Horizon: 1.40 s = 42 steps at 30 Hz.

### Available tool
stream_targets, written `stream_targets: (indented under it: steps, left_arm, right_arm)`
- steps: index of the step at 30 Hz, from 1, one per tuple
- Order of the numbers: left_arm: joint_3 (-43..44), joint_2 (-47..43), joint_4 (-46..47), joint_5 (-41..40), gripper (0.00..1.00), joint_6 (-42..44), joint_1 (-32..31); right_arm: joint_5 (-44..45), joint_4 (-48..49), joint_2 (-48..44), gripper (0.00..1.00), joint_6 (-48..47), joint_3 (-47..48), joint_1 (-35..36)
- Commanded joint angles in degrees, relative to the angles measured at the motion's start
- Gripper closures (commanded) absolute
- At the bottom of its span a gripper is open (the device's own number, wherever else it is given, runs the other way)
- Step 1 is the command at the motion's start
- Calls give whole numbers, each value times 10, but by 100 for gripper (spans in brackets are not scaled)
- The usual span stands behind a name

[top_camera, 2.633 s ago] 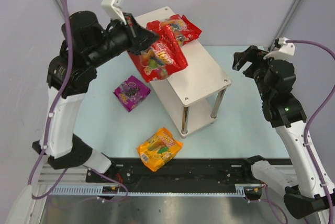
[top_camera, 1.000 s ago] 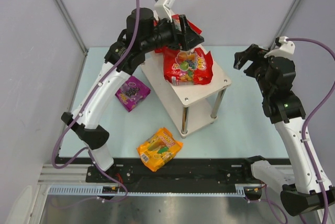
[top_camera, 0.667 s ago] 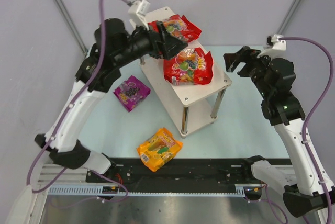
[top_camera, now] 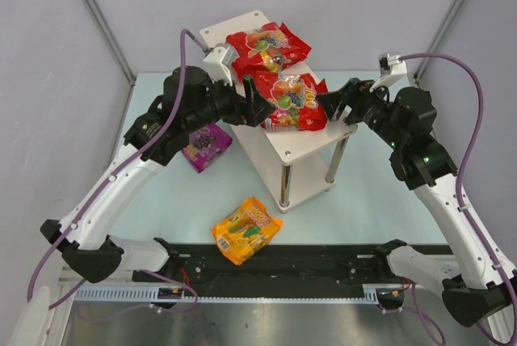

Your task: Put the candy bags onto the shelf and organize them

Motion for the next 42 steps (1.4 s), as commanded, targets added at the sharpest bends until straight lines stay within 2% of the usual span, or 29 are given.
stream_targets:
  steps: [1,15,27,36,42]
  left_arm:
    - [6,-3,17,-7,12,16,-6]
    - [0,2,35,17,18,12,-28]
    - [19,28,51,14,19,-2,-86]
    - [32,33,35,-23,19,10,-88]
    - [71,50,-3,-60,16,41,-76]
  right_arm:
    - [-29,22,0,24,13,9,4]
    - [-107,56,34,49,36,9,-4]
    - [-149,119,64,47,66,10,-49]
    - [-159,130,103,47,66,36,-53]
    - [-158,140,124,47,71,46,-54]
